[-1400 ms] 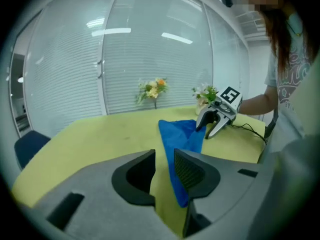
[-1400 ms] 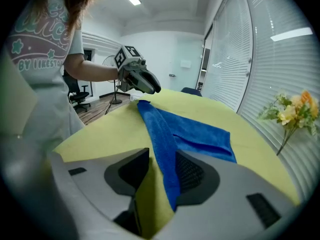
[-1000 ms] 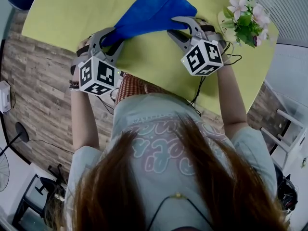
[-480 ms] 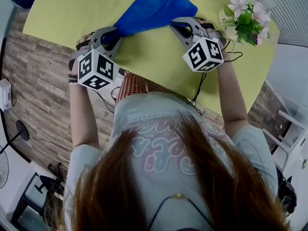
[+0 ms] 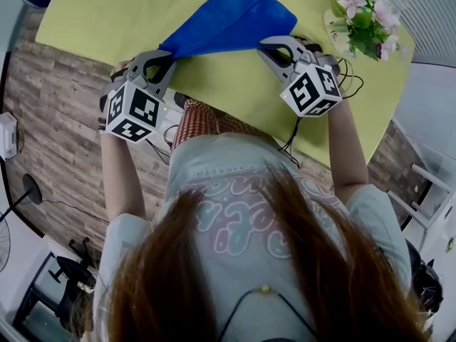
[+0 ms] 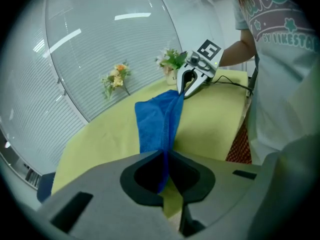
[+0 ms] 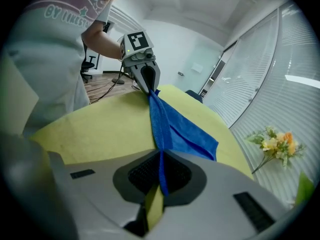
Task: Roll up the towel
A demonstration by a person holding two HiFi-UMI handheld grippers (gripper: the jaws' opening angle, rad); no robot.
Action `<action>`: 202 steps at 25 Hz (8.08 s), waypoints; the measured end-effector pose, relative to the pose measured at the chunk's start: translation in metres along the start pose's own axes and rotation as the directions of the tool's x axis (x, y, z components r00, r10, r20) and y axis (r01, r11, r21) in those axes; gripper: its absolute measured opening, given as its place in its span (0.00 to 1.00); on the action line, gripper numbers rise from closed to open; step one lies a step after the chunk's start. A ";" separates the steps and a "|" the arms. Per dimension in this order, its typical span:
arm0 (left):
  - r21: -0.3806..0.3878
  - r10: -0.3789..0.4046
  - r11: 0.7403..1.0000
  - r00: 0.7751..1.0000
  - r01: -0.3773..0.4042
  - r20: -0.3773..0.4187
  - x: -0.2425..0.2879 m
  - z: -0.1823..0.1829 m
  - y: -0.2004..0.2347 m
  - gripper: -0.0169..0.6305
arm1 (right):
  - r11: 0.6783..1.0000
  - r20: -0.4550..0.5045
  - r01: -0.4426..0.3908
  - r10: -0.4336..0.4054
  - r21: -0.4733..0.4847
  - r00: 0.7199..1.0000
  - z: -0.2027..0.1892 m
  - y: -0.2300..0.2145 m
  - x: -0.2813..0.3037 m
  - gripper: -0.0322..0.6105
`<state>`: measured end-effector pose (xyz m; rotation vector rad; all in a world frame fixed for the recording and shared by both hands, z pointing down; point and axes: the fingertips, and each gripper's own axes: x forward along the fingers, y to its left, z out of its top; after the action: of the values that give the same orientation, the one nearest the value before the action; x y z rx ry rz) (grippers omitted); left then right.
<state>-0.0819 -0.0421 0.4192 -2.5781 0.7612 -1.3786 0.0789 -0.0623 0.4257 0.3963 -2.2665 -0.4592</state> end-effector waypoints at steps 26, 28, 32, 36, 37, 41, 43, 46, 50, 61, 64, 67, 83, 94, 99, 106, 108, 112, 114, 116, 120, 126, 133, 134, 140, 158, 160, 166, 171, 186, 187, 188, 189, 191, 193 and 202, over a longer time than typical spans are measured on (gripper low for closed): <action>0.005 -0.055 0.999 0.995 0.054 0.080 -0.020 0.011 -0.031 0.20 | 0.949 0.158 -0.157 0.117 0.272 0.981 0.029 0.016 -0.022 0.08; 0.023 -0.053 0.998 0.998 0.053 0.040 -0.013 0.003 -0.030 0.21 | 0.937 0.192 -0.161 0.104 0.309 0.976 0.034 0.011 -0.025 0.08; 0.077 -0.022 0.997 1.000 0.023 -0.018 -0.005 -0.005 -0.023 0.21 | 0.918 0.234 -0.172 0.090 0.357 0.968 0.039 0.005 -0.028 0.08; 0.106 -0.022 0.994 1.000 0.023 -0.016 -0.002 -0.005 -0.022 0.18 | 0.938 0.181 -0.143 0.089 0.317 0.980 0.030 0.004 -0.027 0.08; 0.107 -0.018 0.994 1.000 0.019 -0.012 -0.002 -0.005 -0.021 0.12 | 0.949 0.150 -0.132 0.091 0.287 0.984 0.026 0.006 -0.027 0.08; 0.078 -0.053 0.995 0.999 0.054 -0.004 -0.012 -0.004 -0.024 0.08 | 0.975 0.060 -0.134 0.125 0.177 0.990 0.018 0.022 -0.025 0.08; 0.050 -0.102 0.993 0.995 0.103 -0.012 -0.018 -0.003 -0.029 0.08 | 0.969 0.061 -0.169 0.160 0.181 0.985 0.018 0.031 -0.029 0.08; 0.010 -0.180 0.984 0.983 0.181 -0.035 -0.022 -0.004 -0.036 0.08 | 0.940 0.064 -0.252 0.244 0.229 0.968 0.017 0.043 -0.033 0.08; -0.008 -0.254 0.967 0.963 0.254 -0.086 -0.019 -0.001 -0.028 0.08 | 0.880 0.066 -0.362 0.360 0.307 0.931 0.012 0.047 -0.027 0.08; -0.111 -0.417 0.907 0.902 0.405 -0.116 -0.001 0.000 0.002 0.08 | 0.783 0.113 -0.425 0.423 0.455 0.899 0.004 0.020 -0.009 0.08; -0.110 -0.410 0.911 0.905 0.398 -0.118 0.008 -0.001 0.007 0.08 | 0.808 0.086 -0.377 0.382 0.452 0.920 -0.002 0.013 -0.005 0.09; -0.090 -0.379 0.925 0.917 0.370 -0.120 0.016 -0.001 0.011 0.08 | 0.840 0.053 -0.330 0.341 0.432 0.939 -0.007 0.008 -0.002 0.12; -0.300 -0.007 0.951 0.977 0.072 0.215 -0.019 0.006 0.064 0.19 | 0.932 0.098 -0.007 -0.031 0.363 0.995 -0.002 -0.011 -0.028 0.23; 0.026 0.077 0.996 0.971 -0.085 0.224 -0.014 0.050 0.006 0.26 | 0.989 0.095 0.031 -0.045 0.144 0.995 0.044 0.010 -0.022 0.25; 0.153 0.092 0.982 0.986 -0.114 0.142 0.005 0.034 -0.013 0.30 | 0.998 -0.010 0.059 -0.058 0.029 0.998 0.025 0.024 -0.006 0.28; 0.240 0.090 0.964 0.991 -0.112 0.102 0.007 0.028 -0.014 0.30 | 0.990 -0.041 0.142 -0.143 -0.025 0.989 0.008 0.016 -0.011 0.28; 0.251 0.071 0.964 0.994 -0.091 0.086 0.004 0.026 -0.016 0.30 | 0.992 -0.038 0.127 -0.126 0.005 0.991 0.006 0.015 -0.010 0.28; 0.243 0.018 0.970 0.999 -0.029 0.051 -0.002 0.019 -0.021 0.30 | 0.996 -0.028 0.072 -0.070 0.049 0.997 0.005 0.016 -0.009 0.24; 0.247 0.010 0.969 1.000 -0.014 0.018 0.003 0.014 -0.019 0.30 | 0.997 -0.028 0.049 -0.048 0.058 0.998 0.004 0.017 -0.010 0.19; 0.229 0.011 0.973 1.000 -0.013 0.011 0.008 0.011 -0.014 0.30 | 0.997 -0.028 0.027 -0.025 0.066 0.999 0.003 0.019 -0.009 0.16; 0.219 -0.015 0.976 1.000 0.015 0.001 0.011 0.005 -0.010 0.17 | 0.998 -0.024 0.003 -0.001 0.069 1.000 0.005 0.023 -0.005 0.10; 0.178 -0.029 0.984 1.000 0.027 0.009 -0.006 0.004 -0.024 0.10 | 0.998 0.003 0.029 -0.029 0.056 1.000 0.011 0.028 -0.018 0.08; 0.128 -0.128 0.983 0.992 0.129 -0.017 -0.022 0.001 -0.050 0.10 | 0.978 0.039 -0.144 0.140 0.152 0.989 0.020 0.057 -0.037 0.08; 0.119 -0.148 0.982 0.989 0.150 -0.028 -0.022 0.001 -0.049 0.10 | 0.971 0.042 -0.171 0.167 0.167 0.985 0.021 0.056 -0.037 0.08; 0.123 -0.210 0.968 0.975 0.218 -0.075 -0.014 0.008 -0.033 0.10 | 0.917 0.051 -0.291 0.288 0.272 0.956 0.012 0.043 -0.031 0.08; 0.089 -0.291 0.950 0.953 0.298 -0.082 0.013 0.012 0.003 0.13 | 0.891 0.043 -0.279 0.283 0.359 0.958 -0.003 0.007 -0.012 0.15; 0.091 -0.281 0.953 0.956 0.288 -0.081 0.015 0.013 0.008 0.14 | 0.893 0.043 -0.267 0.270 0.364 0.962 -0.005 0.002 -0.012 0.16; 0.090 -0.246 0.964 0.967 0.252 -0.068 0.020 0.014 0.020 0.14 | 0.908 0.035 -0.201 0.202 0.367 0.979 -0.010 -0.012 -0.009 0.16; 0.079 -0.205 0.975 0.977 0.209 -0.055 0.023 0.012 0.031 0.14 | 0.918 0.030 -0.134 0.133 0.374 0.991 -0.013 -0.021 -0.009 0.16; -0.091 0.075 0.994 0.989 -0.064 0.125 -0.015 0.026 0.062 0.15 | 0.908 0.090 0.061 -0.107 0.414 0.990 0.007 -0.045 -0.050 0.19; -0.094 0.102 0.992 0.984 -0.089 0.145 -0.021 0.030 0.063 0.15 | 0.910 0.098 0.059 -0.108 0.409 0.989 0.011 -0.041 -0.053 0.21; -0.086 0.116 0.991 0.980 -0.103 0.162 -0.027 0.034 0.061 0.15 | 0.916 0.103 0.063 -0.112 0.396 0.988 0.015 -0.036 -0.055 0.22; -0.069 0.118 0.992 0.978 -0.107 0.173 -0.030 0.038 0.056 0.15 | 0.926 0.100 0.071 -0.116 0.371 0.988 0.017 -0.030 -0.055 0.22; -0.019 0.099 0.995 0.980 -0.097 0.172 -0.027 0.040 0.038 0.15 | 0.952 0.066 0.091 -0.115 0.293 0.991 0.018 -0.015 -0.049 0.24; 0.039 0.081 0.995 0.986 -0.088 0.148 -0.016 0.039 0.020 0.15 | 0.971 0.018 0.097 -0.104 0.219 0.994 0.015 -0.001 -0.040 0.25; 0.207 0.091 0.973 0.994 -0.102 0.062 0.016 0.034 -0.019 0.18 | 0.985 -0.086 0.121 -0.111 0.120 0.990 -0.009 0.012 -0.023 0.26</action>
<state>-0.0397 -0.0382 0.4178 -2.3728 0.6832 -1.2826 0.0984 -0.0436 0.4224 0.6022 -2.2095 -0.3552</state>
